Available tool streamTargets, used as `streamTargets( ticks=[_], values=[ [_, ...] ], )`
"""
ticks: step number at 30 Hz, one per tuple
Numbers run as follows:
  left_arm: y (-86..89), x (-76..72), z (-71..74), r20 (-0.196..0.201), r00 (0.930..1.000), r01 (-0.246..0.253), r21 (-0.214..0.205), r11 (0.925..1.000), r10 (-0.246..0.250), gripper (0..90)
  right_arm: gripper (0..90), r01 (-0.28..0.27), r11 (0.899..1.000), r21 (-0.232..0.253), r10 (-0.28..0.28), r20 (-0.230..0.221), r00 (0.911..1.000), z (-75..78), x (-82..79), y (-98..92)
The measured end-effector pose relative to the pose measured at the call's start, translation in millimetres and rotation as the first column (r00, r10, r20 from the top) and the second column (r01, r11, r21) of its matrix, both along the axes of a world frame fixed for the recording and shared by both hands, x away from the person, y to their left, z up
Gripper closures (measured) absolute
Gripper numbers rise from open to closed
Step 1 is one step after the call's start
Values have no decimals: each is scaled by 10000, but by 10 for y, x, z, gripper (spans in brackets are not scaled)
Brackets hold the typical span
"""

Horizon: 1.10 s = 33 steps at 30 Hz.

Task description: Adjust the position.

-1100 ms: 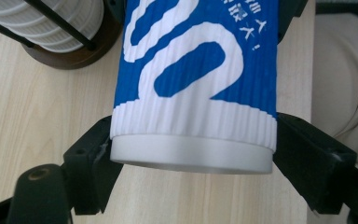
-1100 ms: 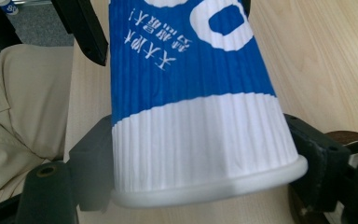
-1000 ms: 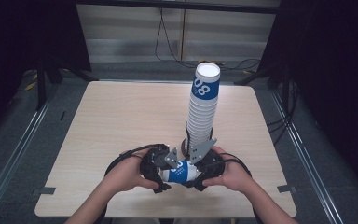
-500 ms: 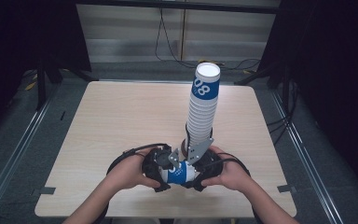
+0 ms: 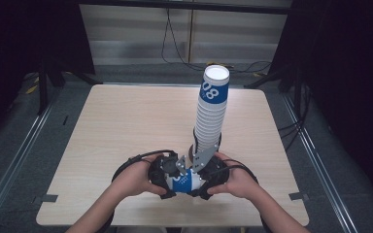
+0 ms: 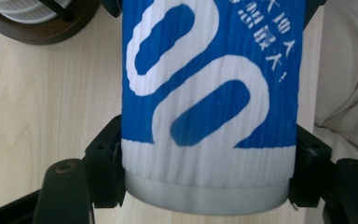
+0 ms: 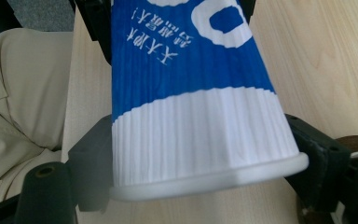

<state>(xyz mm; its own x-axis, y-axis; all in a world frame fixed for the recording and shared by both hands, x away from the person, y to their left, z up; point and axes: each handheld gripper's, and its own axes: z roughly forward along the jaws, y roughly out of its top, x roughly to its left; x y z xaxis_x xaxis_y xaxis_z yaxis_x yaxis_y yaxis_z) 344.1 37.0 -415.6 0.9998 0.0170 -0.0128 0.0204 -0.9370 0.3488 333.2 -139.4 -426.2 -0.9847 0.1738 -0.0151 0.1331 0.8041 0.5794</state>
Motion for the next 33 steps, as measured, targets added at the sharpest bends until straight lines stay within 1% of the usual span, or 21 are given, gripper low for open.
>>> streamTargets(
  ticks=[1, 4, 7, 8, 10, 11, 12, 13, 14, 16, 17, 18, 19, 20, 22, 24, 25, 27, 31, 32, 33],
  values=[
    [8, 1, -12, -30, 10000, 27, 34, 10000, -26, 305, 205, -7, 10000, -3, 7, -13, 10000, -5, 1, 3],
    [27, 4, -32, -110, 9999, 15, -110, 9999, -16, 307, 192, -87, 10000, 17, 87, 63, 9999, -16, 4, 12],
    [52, 3, -29, -93, 9999, 40, -283, 9996, -43, 307, 177, -98, 9999, 102, 98, 42, 9999, -20, 1, 9],
    [59, -3, -31, -87, 10000, -29, -466, 9989, 25, 307, 171, -159, 9998, 116, 159, 46, 9999, -15, 4, 5],
    [80, 2, -23, -61, 10000, 11, -516, 9987, -14, 307, 160, -210, 9994, 267, 205, 214, 9996, -5, 4, -4],
    [88, -1, -21, -88, 10000, 7, -711, 9975, -14, 307, 153, -260, 9990, 366, 252, 227, 9994, 3, 4, -11],
    [98, -4, -16, -101, 9999, 26, -795, 9968, -34, 307, 129, -242, 9989, 390, 233, 236, 9994, 10, 3, -15],
    [109, 0, -8, -20, 9999, 153, -845, 9963, -156, 307, 124, -185, 9989, 426, 174, 280, 9995, 18, 2, -21],
    [120, 2, -2, 9, 9998, 200, -983, 9950, -200, 307, 124, -219, 9985, 502, 208, 212, 9996, 23, 3, -30],
    [149, 10, 5, -53, 9996, 253, -1239, 9920, -262, 307, 115, -242, 9979, 593, 228, 231, 9995, 24, 9, -51],
    [163, 10, 1, -43, 9998, 190, -1472, 9889, -199, 307, 115, -148, 9974, 712, 142, 90, 9999, 25, 9, -61],
    [177, 11, -2, -74, 9998, 152, -1568, 9875, -166, 306, 115, -121, 9963, 854, 114, 80, 9999, 28, 9, -73],
    [192, 15, -4, 23, 9999, 173, -1668, 9858, -171, 306, 115, -87, 9956, 929, 79, 92, 9999, 29, 13, -83],
    [204, 21, -7, -2, 9998, 194, -1753, 9843, -197, 306, 115, 15, 9950, 996, -24, 84, 10000, 33, 14, -94],
    [226, 16, -14, -5, 9999, 134, -1998, 9797, -137, 306, 110, -11, 9935, 1139, 4, 66, 10000, 36, 25, -110],
    [247, 16, -15, -4, 9998, 169, -2162, 9762, -174, 306, 109, -54, 9927, 1206, 50, 37, 10000, 36, 26, -119],
    [257, 22, -14, -66, 9997, 194, -2243, 9743, -214, 306, 109, -70, 9924, 1231, 67, 31, 10000, 37, 22, -123],
    [275, 22, -27, -20, 10000, 88, -2284, 9735, -95, 306, 109, -1, 9928, 1200, 6, -41, 10000, 41, 25, -132],
    [306, 30, -35, -74, 9999, 73, -2441, 9697, -94, 307, 110, 55, 9927, 1202, -52, -28, 10000, 31, 28, -156],
    [313, 35, -32, -82, 9999, 96, -2404, 9706, -120, 307, 110, 69, 9935, 1136, -71, 14, 10000, 26, 31, -165],
    [319, 29, -36, -93, 10000, -7, -2462, 9692, -16, 307, 110, 77, 9927, 1208, -73, -36, 10000, 21, 34, -173]
  ],
)
